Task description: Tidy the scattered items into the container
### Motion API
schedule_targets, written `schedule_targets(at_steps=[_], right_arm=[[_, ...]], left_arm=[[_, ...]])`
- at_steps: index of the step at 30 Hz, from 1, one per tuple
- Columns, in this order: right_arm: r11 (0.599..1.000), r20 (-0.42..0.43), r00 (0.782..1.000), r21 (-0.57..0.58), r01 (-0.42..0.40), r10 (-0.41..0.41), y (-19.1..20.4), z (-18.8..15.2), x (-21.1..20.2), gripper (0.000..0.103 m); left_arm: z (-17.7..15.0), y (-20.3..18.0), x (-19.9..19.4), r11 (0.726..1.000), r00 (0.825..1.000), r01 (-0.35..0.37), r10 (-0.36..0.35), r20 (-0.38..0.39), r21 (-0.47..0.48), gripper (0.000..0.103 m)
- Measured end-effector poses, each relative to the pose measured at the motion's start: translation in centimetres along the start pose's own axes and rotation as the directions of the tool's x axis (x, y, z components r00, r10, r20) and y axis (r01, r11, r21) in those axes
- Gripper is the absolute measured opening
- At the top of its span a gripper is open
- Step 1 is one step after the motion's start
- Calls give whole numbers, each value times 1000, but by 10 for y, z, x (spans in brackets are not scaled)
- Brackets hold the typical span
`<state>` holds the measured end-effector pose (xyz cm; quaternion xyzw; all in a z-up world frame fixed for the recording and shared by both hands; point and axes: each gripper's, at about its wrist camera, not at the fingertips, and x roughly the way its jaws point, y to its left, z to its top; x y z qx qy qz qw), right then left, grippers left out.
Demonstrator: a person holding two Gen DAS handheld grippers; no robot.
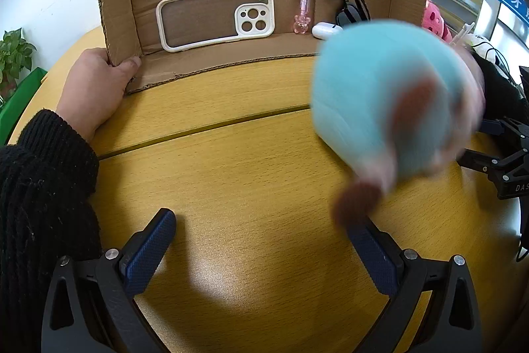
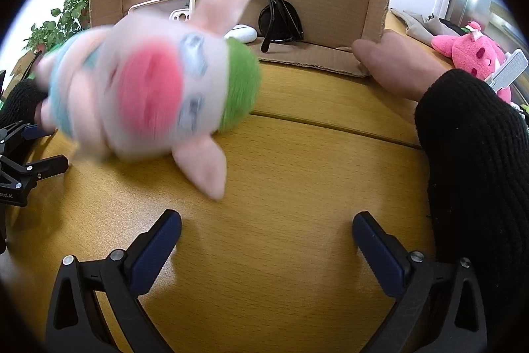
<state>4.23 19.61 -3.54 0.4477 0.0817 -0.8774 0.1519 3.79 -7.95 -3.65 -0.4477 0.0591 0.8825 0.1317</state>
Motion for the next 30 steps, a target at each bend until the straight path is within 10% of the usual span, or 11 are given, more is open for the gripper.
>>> schedule_targets(at_steps=[30], right_arm=[[997,-2,999,-64,-46,46,9,6,4,103]], left_arm=[[-1,-1,0,1000,1000,6,-6,0,10,103]])
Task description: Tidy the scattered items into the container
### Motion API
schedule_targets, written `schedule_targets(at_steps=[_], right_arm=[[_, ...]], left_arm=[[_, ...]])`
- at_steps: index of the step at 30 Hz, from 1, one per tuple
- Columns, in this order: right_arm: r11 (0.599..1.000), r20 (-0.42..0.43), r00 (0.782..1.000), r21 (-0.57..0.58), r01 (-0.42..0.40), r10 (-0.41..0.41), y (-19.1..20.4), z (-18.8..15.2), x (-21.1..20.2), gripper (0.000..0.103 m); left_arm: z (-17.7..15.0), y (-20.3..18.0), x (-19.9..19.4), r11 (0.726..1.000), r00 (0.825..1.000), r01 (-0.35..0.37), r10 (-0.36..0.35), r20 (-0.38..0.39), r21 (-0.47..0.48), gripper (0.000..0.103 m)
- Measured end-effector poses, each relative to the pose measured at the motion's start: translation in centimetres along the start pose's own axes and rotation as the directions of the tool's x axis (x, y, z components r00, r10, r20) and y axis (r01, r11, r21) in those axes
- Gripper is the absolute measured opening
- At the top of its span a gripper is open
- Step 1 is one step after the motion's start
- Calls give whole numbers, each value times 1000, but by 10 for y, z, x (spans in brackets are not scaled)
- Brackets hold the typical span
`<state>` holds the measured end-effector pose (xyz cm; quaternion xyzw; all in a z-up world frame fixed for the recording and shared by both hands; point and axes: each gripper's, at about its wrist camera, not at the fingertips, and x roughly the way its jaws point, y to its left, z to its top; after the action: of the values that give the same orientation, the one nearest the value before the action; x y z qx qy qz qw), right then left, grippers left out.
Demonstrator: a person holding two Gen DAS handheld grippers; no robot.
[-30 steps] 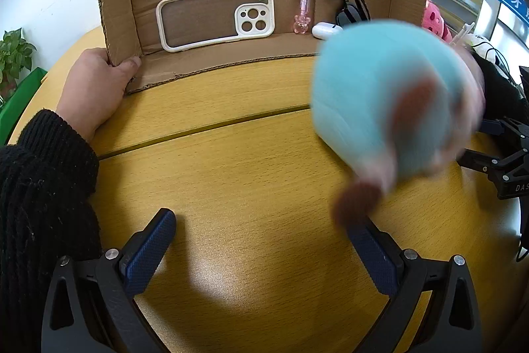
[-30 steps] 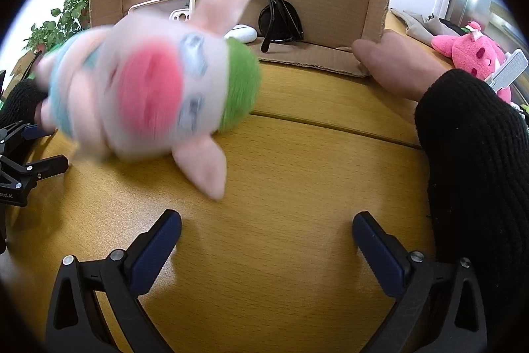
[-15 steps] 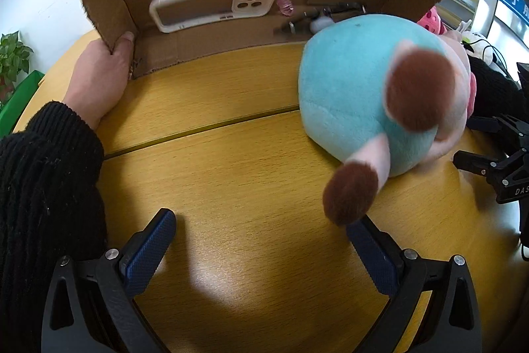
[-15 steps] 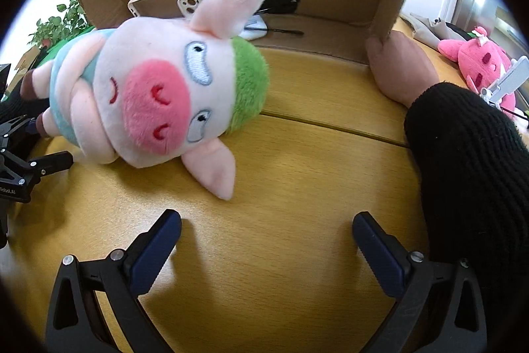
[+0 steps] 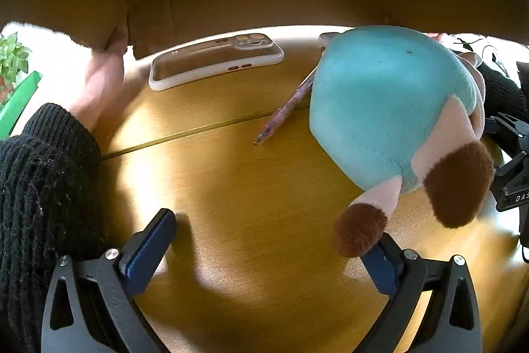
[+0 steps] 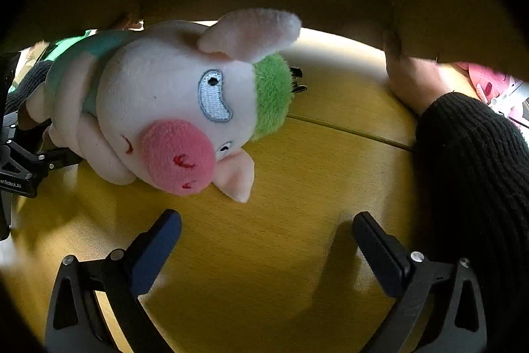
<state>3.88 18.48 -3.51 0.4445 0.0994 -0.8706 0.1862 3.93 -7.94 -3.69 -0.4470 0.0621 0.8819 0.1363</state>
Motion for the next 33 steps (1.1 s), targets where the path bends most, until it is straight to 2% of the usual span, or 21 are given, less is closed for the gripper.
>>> schedule_targets(at_steps=[33], right_arm=[[1000,1,1000,-14,-10,10,-2,1,2,103]], left_arm=[[0,1,0,1000,1000,-4,4,0,-5,103]])
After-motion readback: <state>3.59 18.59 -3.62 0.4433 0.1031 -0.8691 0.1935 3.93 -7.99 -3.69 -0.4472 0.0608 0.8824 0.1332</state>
